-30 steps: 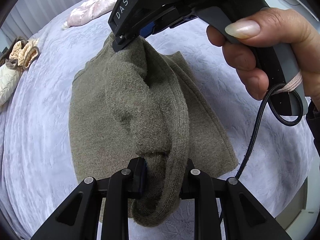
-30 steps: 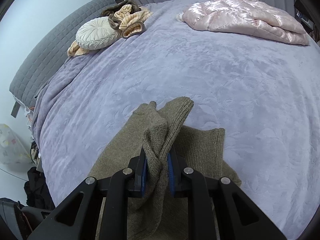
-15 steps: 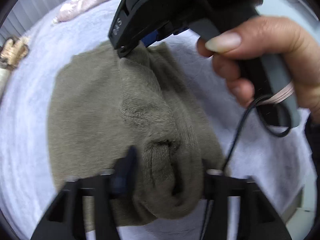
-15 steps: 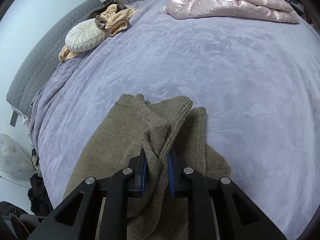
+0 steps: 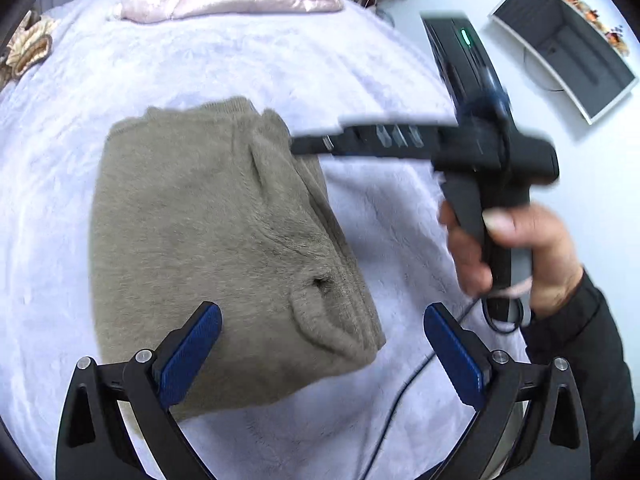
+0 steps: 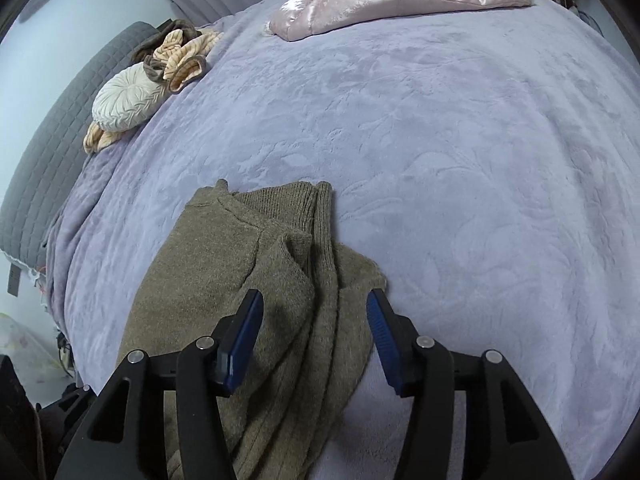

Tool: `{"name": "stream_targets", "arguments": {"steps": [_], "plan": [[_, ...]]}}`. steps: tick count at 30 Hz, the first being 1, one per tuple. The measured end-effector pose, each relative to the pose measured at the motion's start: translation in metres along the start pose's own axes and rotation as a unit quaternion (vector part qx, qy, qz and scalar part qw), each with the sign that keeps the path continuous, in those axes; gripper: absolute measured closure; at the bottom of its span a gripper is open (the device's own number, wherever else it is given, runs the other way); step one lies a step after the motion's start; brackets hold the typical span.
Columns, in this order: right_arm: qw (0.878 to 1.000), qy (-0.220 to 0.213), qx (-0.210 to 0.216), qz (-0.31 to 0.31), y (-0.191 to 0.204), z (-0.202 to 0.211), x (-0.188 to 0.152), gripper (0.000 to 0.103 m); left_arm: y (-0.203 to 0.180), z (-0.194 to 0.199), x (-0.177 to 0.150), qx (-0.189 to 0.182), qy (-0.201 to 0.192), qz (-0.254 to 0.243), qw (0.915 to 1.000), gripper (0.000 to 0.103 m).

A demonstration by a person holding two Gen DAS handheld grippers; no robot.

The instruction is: Fold small clothes

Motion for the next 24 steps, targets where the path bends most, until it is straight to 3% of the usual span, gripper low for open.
{"name": "stream_targets", "arguments": {"steps": [8,11,13,15,18,22,23,24], "plan": [[0.999,-0.022,0.023,0.011,0.022,0.04,-0.061,0.041,0.071,0.039,-0.031,0.071,-0.026,0.036,0.9965,0.002],[0.999,-0.034,0.038,0.008,0.037,0.053,-0.088,0.041,0.095,0.052,-0.045,0.07,-0.04,0.071,0.9941,0.002],[0.998,-0.042,0.041,0.014,0.049,0.061,-0.107,0.041,0.109,0.059,-0.05,0.088,-0.053,0.081,0.9914,0.002],[0.998,-0.048,0.027,0.021,0.062,0.065,-0.125,0.041,0.123,0.066,-0.053,0.1,-0.059,0.087,0.9895,0.002],[0.999,-0.041,0.012,0.016,0.073,0.064,-0.143,0.039,0.133,0.062,-0.06,0.099,-0.059,0.101,0.9882,0.002],[0.998,-0.041,0.032,-0.023,0.074,0.052,-0.145,0.039,0.129,0.04,-0.063,0.108,-0.048,0.103,0.9877,0.002],[0.998,-0.034,0.045,-0.036,0.073,0.044,-0.144,0.041,0.126,0.041,-0.064,0.112,-0.047,0.1,0.9875,0.002],[0.997,-0.024,0.054,-0.043,0.073,0.036,-0.142,0.06,0.123,0.043,-0.065,0.116,-0.047,0.099,0.9872,0.002]]}}
Point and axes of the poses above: each gripper's, at about its wrist camera, not at the fingertips, and z roughly against the way its jaws point, y to its left, x to its top, the point moved 2 cm from there along -z, roughly the way its jaws point, and after that the axes turned 14 degrees about -x, right-handed, at the moved point
